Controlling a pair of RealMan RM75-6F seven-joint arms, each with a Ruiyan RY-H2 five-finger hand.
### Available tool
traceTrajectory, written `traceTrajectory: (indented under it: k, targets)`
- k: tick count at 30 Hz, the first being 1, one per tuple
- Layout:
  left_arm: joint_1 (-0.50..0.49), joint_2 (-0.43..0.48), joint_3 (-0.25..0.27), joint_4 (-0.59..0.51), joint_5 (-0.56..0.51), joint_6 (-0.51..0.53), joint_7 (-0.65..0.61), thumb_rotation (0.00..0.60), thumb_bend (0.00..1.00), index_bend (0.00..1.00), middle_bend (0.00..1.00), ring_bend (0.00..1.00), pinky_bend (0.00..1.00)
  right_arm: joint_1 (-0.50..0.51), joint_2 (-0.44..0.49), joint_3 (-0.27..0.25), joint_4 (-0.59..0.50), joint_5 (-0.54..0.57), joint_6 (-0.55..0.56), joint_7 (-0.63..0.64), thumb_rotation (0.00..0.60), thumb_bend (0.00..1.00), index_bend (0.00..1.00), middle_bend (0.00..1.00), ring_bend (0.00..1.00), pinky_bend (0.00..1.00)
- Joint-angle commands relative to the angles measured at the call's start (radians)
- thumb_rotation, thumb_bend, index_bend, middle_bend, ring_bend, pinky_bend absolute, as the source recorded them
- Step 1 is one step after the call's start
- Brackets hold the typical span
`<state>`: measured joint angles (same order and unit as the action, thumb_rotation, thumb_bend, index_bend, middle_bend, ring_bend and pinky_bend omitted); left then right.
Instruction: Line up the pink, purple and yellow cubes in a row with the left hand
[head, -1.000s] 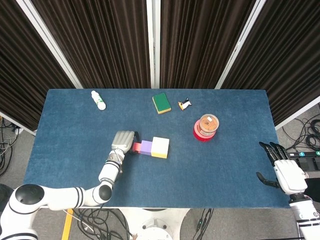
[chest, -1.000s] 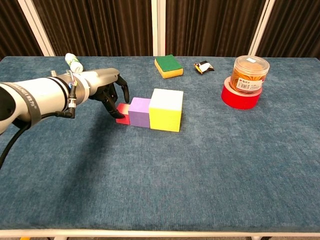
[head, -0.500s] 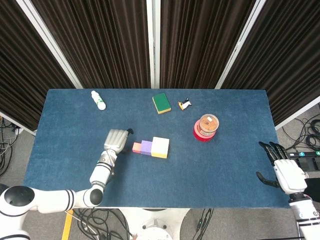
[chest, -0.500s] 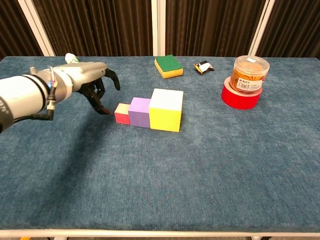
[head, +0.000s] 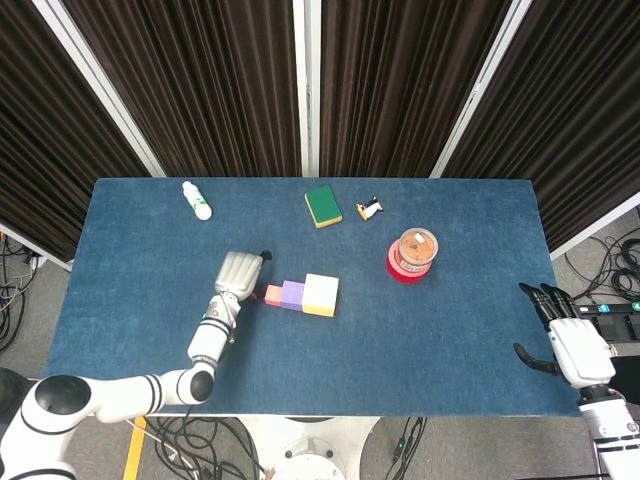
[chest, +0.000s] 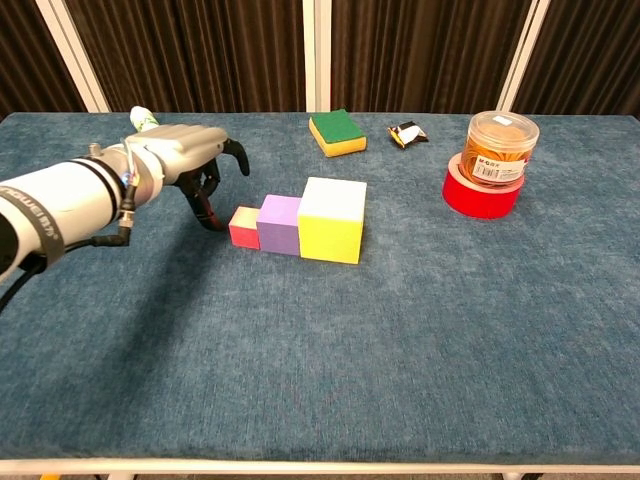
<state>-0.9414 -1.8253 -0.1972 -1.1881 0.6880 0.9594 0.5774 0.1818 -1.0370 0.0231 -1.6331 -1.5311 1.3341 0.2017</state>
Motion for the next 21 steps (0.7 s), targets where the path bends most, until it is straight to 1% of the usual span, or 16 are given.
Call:
traceTrajectory:
  k: [1,9,16,19,21]
  targets:
    - [-0.005,-0.009,-0.005,0.016,0.012,-0.008,0.004,0.600,0.17,0.31,0.89,0.92,0.99,-0.001,0.001,0.000,0.000,0.002,0.000,-0.001,0.600,0.20,0.00,0.12,0.00,0.00]
    - [-0.007,-0.016,-0.022,0.019,0.042,-0.031,-0.011,0.600,0.17,0.31,0.89,0.91,0.99,0.000,0.001,0.002,-0.001,0.008,-0.004,-0.003,0.600,0.21,0.00,0.12,0.00,0.00]
    - [-0.010,-0.023,-0.032,0.020,0.047,-0.039,-0.006,0.600,0.17,0.31,0.89,0.91,0.99,-0.002,0.002,0.003,0.000,0.012,-0.004,-0.004,0.600,0.20,0.00,0.12,0.00,0.00]
    - [-0.005,-0.020,-0.033,0.020,0.041,-0.041,-0.001,0.600,0.17,0.30,0.88,0.91,0.99,-0.003,0.002,0.003,0.000,0.013,-0.003,-0.002,0.600,0.20,0.00,0.12,0.00,0.00]
    - [0.010,-0.003,-0.033,0.002,0.038,-0.030,-0.003,0.600,0.17,0.28,0.88,0.90,0.99,-0.004,0.002,0.003,0.002,0.014,-0.004,0.001,0.600,0.20,0.00,0.12,0.00,0.00]
